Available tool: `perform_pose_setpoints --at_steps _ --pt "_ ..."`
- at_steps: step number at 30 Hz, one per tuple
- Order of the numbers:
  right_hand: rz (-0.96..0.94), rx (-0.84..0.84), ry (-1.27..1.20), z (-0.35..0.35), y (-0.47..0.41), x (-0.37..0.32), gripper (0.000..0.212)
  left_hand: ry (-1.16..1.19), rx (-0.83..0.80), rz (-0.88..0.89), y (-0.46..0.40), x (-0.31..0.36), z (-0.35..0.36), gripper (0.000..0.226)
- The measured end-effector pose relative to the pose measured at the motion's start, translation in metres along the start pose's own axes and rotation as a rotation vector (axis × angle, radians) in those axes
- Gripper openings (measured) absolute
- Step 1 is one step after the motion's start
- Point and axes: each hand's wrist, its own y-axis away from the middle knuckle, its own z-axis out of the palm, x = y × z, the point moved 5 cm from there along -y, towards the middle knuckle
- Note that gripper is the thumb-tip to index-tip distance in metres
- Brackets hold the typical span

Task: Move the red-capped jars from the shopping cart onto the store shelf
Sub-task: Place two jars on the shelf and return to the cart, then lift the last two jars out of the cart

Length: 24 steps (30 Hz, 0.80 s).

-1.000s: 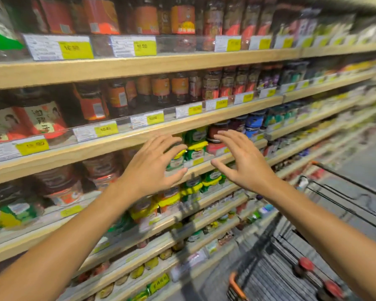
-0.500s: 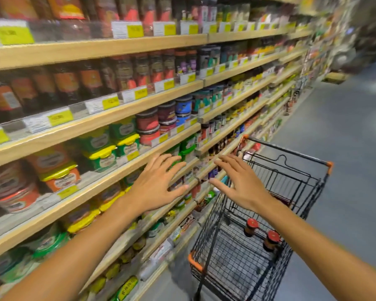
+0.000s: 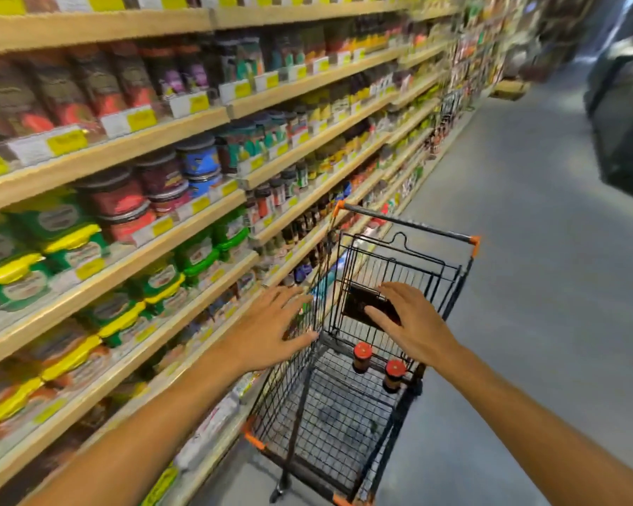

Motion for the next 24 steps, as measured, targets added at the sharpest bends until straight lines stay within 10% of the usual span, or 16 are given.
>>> perform_pose_setpoints --at_steps 24 --pt "0.566 -0.162 -0.155 0.156 -0.029 0.113 0.080 0.235 -0.340 0.163 -0.181 -0.031 0.177 0.079"
